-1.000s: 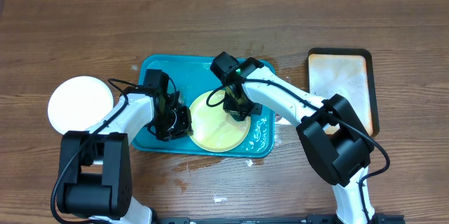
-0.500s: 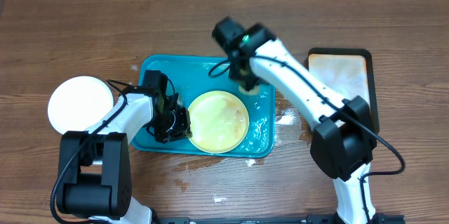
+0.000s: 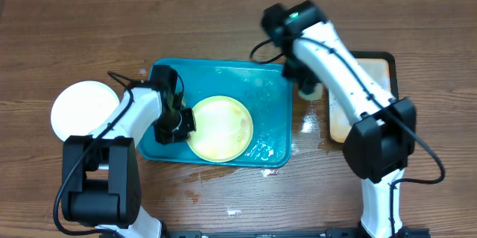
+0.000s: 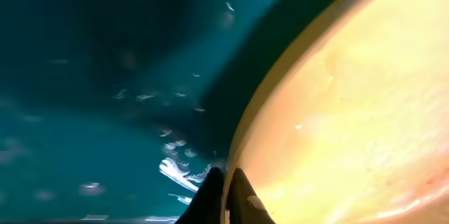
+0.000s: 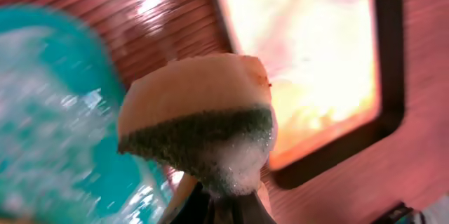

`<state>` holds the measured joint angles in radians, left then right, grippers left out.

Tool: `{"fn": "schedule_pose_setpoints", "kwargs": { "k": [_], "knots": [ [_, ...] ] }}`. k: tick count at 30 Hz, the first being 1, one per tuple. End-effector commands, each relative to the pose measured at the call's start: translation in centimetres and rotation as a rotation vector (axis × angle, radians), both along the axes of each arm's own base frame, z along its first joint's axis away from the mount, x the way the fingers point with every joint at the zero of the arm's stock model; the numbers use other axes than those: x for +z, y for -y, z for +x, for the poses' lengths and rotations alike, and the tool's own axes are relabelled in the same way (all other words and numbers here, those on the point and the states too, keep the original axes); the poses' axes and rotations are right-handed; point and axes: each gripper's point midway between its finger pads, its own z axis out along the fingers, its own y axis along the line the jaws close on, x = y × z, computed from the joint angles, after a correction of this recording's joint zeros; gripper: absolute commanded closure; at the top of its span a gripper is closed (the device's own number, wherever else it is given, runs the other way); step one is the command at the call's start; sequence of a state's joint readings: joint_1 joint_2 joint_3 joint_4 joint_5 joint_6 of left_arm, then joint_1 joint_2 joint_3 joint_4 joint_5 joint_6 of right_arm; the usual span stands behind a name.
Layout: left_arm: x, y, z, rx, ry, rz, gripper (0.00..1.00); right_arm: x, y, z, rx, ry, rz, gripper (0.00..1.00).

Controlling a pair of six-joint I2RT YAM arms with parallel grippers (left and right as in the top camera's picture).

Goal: Clean dirty plates on tray and stack at the side
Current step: 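Move the sponge right onto the baking tray with the right gripper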

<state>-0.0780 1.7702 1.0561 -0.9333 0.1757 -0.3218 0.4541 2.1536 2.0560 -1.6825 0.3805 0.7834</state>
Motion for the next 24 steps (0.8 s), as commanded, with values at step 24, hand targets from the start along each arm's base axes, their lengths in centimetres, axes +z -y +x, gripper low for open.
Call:
{"fn": "schedule_pose_setpoints", "kwargs": {
  "k": [24],
  "knots": [
    [19.7, -4.5, 5.1, -0.105, 0.262, 0.875, 0.96, -5.5, 6.7, -0.9, -0.121, -0.133, 0.030, 0.96]
  ]
}}
